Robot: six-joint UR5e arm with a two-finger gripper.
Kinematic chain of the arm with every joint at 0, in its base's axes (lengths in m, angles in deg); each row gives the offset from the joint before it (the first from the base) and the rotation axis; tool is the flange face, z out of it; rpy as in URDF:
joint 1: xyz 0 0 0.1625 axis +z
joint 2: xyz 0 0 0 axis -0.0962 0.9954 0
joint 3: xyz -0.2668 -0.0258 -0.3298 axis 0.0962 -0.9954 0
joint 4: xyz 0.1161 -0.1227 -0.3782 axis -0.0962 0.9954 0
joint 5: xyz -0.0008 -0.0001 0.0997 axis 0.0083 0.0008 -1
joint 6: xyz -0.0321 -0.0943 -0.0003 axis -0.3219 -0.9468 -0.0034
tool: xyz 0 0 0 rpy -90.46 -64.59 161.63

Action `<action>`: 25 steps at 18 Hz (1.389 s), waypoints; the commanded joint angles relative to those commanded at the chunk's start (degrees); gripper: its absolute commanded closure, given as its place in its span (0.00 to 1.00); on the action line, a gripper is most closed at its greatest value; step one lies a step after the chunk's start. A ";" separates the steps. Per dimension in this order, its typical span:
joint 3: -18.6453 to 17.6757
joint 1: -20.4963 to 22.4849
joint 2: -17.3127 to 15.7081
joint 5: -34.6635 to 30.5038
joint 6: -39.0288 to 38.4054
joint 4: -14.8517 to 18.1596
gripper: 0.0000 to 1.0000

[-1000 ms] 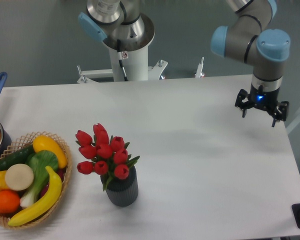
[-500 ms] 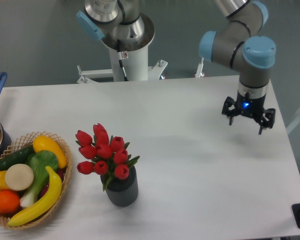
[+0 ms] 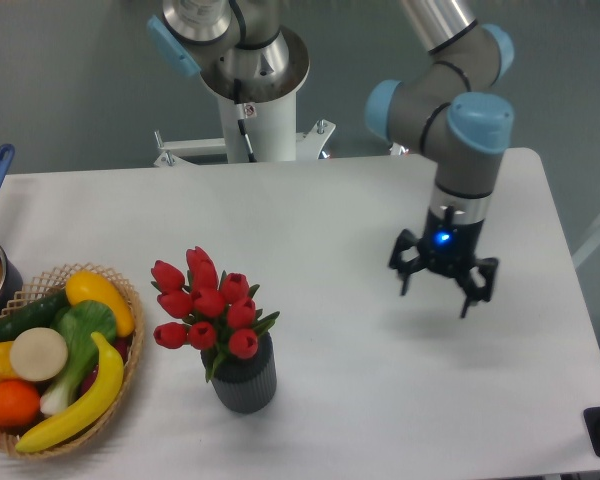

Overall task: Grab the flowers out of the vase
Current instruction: 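Move the open gripper toward the red tulips in the black vase, then close the gripper around the tulip stems above the vase rim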

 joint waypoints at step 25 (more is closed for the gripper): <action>-5.71 -9.58 -4.75 24.21 1.58 0.00 0.00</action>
